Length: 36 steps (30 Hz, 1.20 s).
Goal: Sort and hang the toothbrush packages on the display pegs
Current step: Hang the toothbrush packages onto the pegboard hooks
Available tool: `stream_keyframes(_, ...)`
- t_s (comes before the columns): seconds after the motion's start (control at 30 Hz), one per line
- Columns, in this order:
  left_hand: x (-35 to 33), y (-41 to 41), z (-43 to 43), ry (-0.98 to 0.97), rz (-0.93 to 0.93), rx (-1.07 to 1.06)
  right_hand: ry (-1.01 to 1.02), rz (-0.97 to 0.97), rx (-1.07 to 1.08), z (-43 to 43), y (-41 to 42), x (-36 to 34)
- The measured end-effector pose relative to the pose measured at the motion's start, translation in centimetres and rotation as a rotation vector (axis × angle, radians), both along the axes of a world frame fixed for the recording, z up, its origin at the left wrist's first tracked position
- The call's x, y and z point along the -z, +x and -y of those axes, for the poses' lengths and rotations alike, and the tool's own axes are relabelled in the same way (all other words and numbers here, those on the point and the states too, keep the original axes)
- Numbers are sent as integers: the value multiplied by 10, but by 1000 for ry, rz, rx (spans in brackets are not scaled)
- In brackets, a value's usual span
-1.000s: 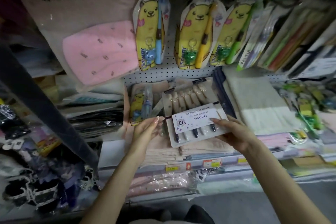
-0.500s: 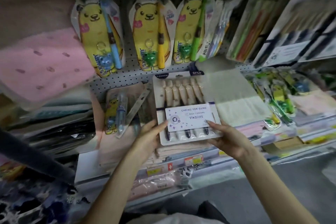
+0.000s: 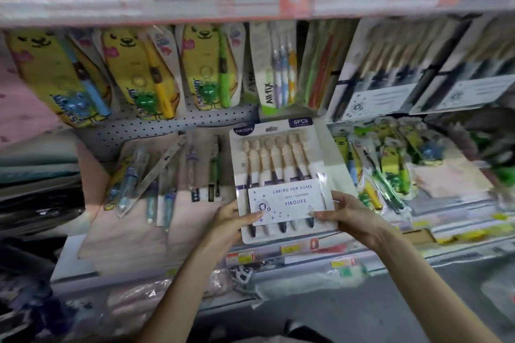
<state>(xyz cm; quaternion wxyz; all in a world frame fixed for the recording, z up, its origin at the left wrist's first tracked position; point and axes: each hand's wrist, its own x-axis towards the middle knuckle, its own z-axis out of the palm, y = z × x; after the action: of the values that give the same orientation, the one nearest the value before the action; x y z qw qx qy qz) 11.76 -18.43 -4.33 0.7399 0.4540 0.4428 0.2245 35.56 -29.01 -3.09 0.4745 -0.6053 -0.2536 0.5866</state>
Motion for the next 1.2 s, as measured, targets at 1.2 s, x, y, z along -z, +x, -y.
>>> stream_keyframes(1.2,-76,195,65,473,79,-180,588,398,20,49,200,-60)
